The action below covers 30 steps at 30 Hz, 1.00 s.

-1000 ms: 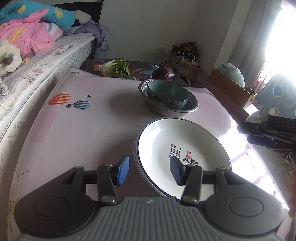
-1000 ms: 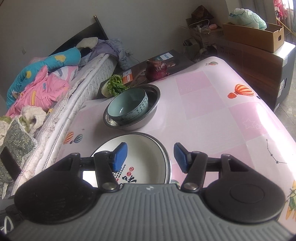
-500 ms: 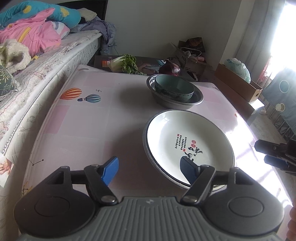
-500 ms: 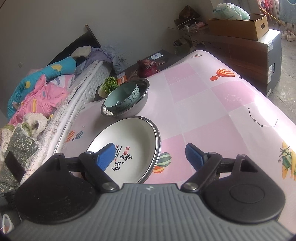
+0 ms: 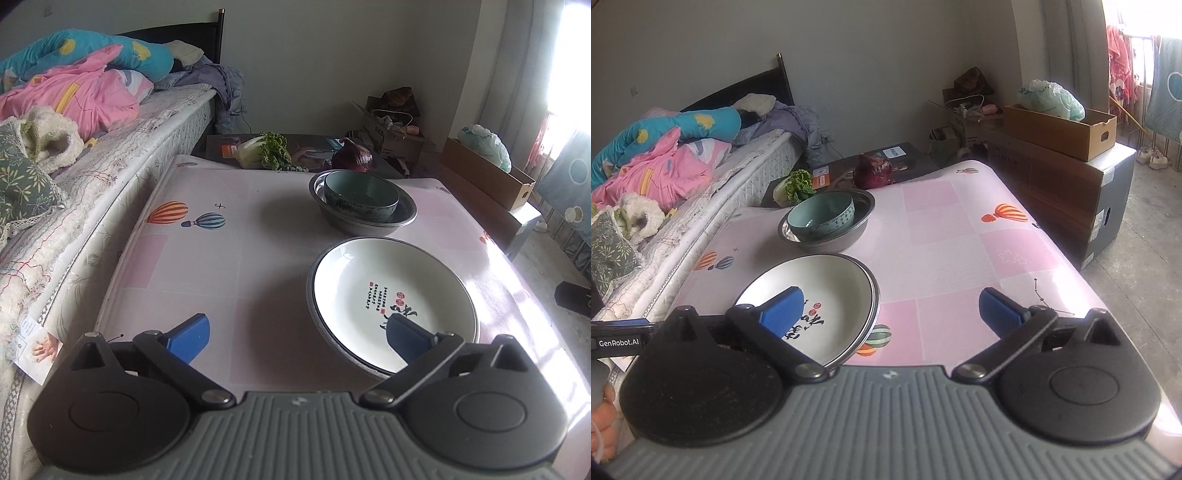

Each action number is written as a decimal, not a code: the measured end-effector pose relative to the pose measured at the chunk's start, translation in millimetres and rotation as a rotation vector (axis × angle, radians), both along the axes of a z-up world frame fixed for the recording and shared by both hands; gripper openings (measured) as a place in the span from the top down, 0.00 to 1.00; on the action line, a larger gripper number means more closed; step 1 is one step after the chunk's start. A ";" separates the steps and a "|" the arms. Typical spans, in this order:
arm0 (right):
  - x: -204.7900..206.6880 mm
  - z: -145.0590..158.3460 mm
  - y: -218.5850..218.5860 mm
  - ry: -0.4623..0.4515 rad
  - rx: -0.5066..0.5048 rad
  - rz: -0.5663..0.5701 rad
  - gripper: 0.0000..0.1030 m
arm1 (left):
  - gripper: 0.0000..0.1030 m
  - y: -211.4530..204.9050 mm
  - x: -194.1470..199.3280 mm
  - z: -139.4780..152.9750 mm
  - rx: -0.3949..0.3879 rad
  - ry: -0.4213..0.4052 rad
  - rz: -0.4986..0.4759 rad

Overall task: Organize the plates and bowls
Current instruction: 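Move both grippers to the small steel bowl holding the teal bowl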

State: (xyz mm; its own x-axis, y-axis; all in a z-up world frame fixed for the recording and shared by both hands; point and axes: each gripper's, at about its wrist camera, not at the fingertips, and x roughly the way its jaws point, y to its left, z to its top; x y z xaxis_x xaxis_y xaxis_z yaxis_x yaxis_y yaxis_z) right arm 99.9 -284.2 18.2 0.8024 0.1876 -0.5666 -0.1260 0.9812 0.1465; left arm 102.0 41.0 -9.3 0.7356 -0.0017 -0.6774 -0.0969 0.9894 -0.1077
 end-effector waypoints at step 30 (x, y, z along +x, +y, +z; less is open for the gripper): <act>70.4 49.4 -16.1 -0.125 -0.076 0.075 0.01 | 0.00 12.6 48.7 25.7 -0.029 -0.100 -0.060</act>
